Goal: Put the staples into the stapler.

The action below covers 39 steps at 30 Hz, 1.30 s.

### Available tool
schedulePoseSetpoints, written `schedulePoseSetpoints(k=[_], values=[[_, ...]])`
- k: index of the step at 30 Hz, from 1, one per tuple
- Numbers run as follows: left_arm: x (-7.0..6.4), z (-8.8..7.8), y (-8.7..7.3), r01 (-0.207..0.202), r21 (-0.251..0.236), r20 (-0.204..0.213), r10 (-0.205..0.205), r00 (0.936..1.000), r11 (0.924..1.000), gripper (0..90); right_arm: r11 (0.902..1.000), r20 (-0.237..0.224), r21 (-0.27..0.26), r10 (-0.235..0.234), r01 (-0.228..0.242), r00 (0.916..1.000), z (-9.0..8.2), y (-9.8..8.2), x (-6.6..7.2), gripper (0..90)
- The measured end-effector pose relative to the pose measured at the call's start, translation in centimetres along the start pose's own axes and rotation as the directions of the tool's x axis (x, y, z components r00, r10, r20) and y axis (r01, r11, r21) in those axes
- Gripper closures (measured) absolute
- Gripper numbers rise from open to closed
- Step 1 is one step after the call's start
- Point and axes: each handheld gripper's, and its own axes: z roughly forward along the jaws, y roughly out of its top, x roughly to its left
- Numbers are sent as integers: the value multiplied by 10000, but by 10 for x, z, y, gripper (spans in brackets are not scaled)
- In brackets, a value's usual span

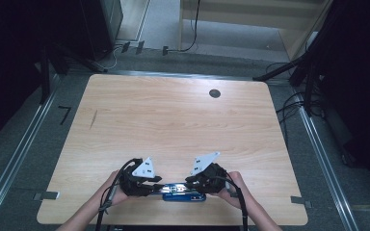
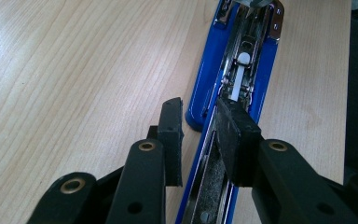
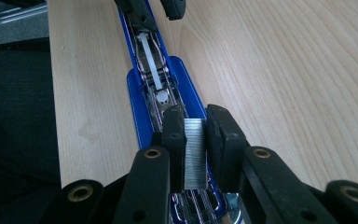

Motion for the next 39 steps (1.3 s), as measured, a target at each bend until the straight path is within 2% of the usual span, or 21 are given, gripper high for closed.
schedulePoseSetpoints(k=[8, 13, 39], values=[[-1, 0, -1, 91, -63, -77, -92, 9999, 9999, 727, 9983, -322, -2, -580, 581, 9978, 5, 1, -1, 789], [-1, 0, -2, 185, -136, -62, -186, 9998, 9997, 728, 9955, -654, 21, -942, 945, 9934, 7, -1, -3, 789], [-2, 0, -3, 306, -183, -94, -308, 9995, 9994, 731, 9869, -1178, -173, -1613, 1604, 9798, 2, -10, -11, 789]])
